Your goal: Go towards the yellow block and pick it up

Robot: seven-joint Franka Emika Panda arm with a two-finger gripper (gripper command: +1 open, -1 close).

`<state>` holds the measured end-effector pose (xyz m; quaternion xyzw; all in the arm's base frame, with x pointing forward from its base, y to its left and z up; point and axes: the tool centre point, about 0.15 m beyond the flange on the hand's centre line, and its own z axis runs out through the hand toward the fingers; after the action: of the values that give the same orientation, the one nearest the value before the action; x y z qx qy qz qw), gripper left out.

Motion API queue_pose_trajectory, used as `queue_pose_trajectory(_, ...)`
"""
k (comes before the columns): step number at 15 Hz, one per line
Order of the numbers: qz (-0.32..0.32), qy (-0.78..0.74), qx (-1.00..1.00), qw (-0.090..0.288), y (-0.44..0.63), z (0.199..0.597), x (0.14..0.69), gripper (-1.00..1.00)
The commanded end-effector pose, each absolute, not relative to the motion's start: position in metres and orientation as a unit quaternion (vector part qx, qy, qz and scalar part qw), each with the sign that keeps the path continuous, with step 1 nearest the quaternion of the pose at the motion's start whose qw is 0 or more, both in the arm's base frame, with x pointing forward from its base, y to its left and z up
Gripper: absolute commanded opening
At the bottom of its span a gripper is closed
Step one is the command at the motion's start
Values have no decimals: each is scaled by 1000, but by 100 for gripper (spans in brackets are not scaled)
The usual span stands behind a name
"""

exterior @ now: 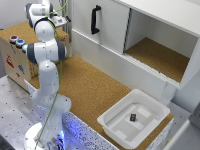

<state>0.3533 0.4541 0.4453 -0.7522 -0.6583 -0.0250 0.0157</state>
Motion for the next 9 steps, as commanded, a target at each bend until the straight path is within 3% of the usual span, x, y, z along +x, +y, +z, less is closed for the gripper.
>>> queue_pose_trajectory(1, 38, -657, -753, -16, 449, 445, 348, 100)
queue_pose_trajectory(4, 42, -655, -754, 6, 446, 435, 343, 100)
queue_pose_trajectory(5, 34, -656, -754, 4, 448, 435, 339, -100)
queue_pose_trajectory(9, 31, -656, -754, 11, 448, 433, 335, -100)
